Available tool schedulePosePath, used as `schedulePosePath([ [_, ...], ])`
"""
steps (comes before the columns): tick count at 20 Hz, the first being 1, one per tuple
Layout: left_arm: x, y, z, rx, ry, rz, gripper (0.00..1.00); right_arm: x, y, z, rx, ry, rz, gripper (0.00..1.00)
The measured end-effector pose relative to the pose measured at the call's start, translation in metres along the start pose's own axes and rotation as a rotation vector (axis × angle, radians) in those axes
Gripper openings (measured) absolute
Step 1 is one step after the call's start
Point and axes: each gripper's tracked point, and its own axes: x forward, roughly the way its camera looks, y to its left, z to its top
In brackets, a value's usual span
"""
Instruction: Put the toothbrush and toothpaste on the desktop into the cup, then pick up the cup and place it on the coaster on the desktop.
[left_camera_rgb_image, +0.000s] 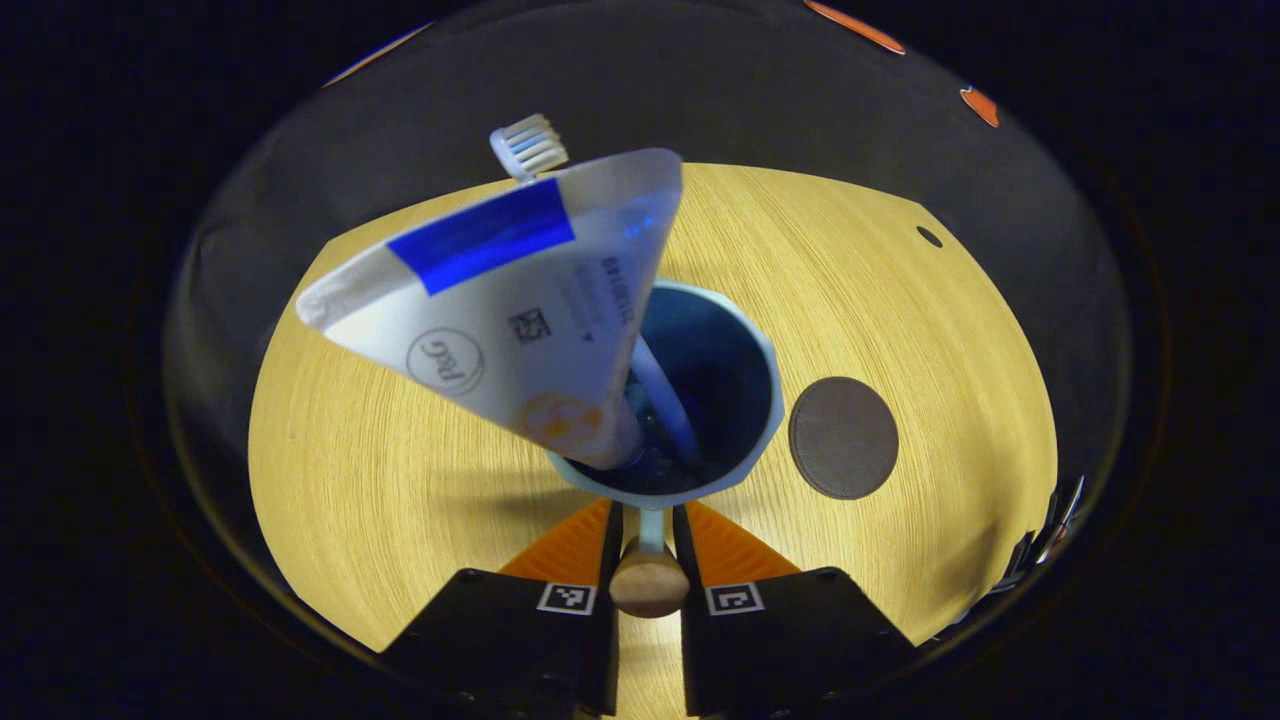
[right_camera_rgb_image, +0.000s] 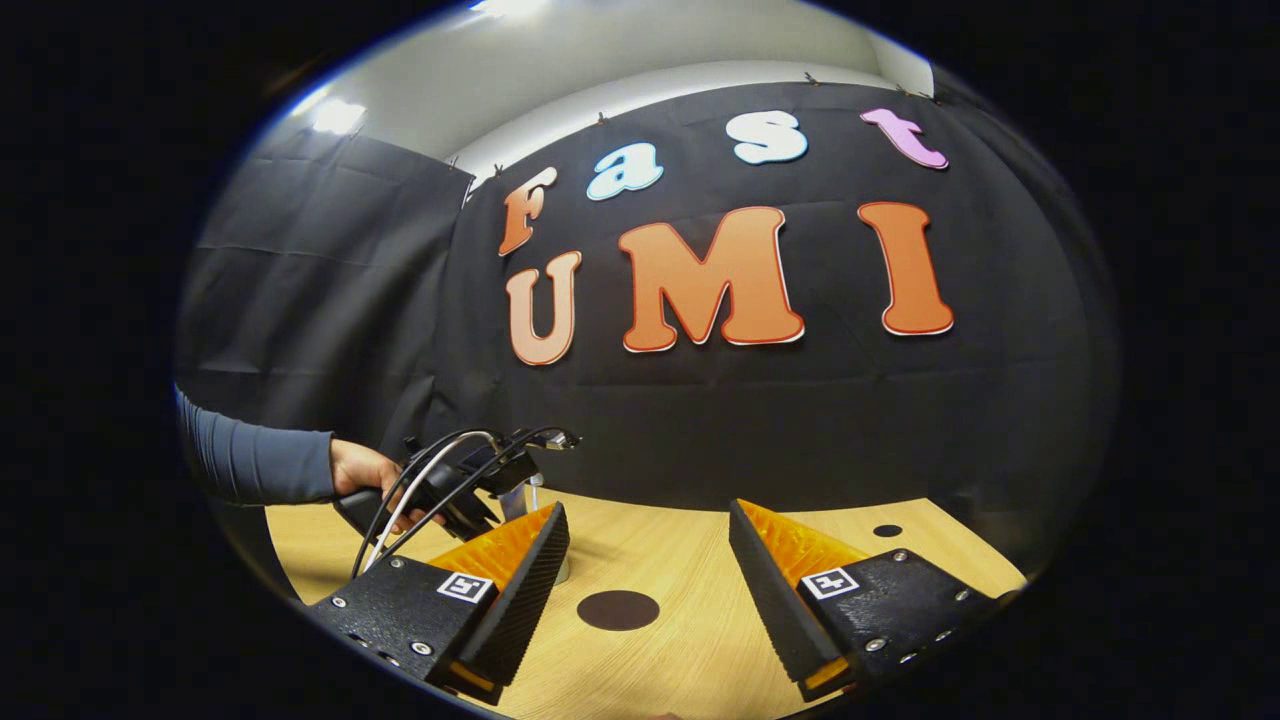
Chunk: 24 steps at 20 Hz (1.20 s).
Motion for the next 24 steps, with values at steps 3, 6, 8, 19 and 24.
schedulePosePath([
  [3, 0.012, -0.006, 0.01, -0.013, -0.024, 0.015, 0.25, -0.011, -0.008, 0.001, 0.0, -0.006, -0.026, 0.96],
  [6, 0.006, -0.01, 0.017, -0.001, -0.063, 0.016, 0.25, -0.019, -0.018, 0.005, -0.004, -0.016, -0.055, 0.96],
  [8, -0.003, -0.014, 0.024, 0.021, -0.086, 0.014, 0.25, -0.024, -0.025, 0.006, 0.006, -0.017, -0.069, 0.96],
  [19, -0.001, -0.016, 0.076, 0.133, -0.086, -0.083, 0.25, -0.064, -0.058, 0.001, -0.014, 0.008, -0.153, 0.96],
  [24, 0.027, -0.026, 0.063, 0.139, -0.028, -0.095, 0.25, -0.079, -0.074, -0.011, -0.008, 0.041, -0.188, 0.96],
])
